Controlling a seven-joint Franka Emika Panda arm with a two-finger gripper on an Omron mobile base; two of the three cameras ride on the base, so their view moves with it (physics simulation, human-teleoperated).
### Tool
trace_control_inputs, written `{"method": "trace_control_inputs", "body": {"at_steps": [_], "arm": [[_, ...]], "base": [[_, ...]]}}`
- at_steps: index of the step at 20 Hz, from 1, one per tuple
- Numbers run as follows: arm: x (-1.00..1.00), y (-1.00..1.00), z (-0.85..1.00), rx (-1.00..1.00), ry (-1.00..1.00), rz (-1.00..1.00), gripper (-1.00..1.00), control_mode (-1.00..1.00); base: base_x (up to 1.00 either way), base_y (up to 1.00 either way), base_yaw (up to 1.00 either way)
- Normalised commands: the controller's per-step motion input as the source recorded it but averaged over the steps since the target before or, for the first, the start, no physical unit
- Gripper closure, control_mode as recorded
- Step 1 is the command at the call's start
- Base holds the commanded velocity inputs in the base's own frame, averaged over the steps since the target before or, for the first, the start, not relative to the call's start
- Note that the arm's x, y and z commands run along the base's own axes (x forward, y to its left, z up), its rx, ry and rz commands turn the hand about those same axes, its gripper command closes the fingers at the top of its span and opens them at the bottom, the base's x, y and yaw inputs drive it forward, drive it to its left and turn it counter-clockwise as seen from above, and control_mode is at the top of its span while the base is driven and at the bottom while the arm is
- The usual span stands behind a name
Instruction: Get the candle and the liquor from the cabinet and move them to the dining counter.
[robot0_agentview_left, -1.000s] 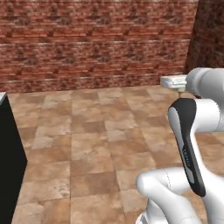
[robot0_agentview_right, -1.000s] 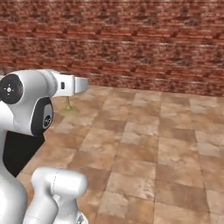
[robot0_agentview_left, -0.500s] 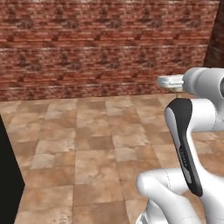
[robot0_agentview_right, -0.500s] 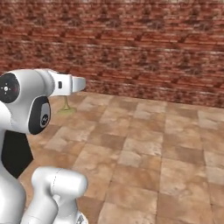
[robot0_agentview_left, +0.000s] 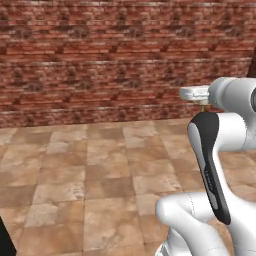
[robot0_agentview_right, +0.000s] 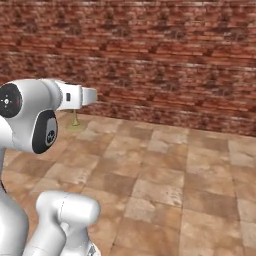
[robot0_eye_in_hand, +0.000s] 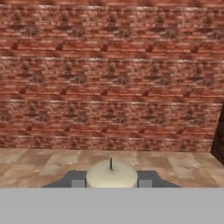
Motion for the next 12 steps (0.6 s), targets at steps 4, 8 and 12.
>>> {"method": "trace_control_inputs", "body": {"at_steps": [4, 8, 12], "arm": [[0.0, 0.0, 0.0, 0.0, 0.0, 0.0, 1.0, 1.0], [0.0, 0.0, 0.0, 0.0, 0.0, 0.0, 1.0, 1.0], [0.0, 0.0, 0.0, 0.0, 0.0, 0.0, 1.0, 1.0]], "base": [[1.0, -0.22, 0.01], [1.0, -0.23, 0.02], [1.0, -0.2, 0.03]]}}
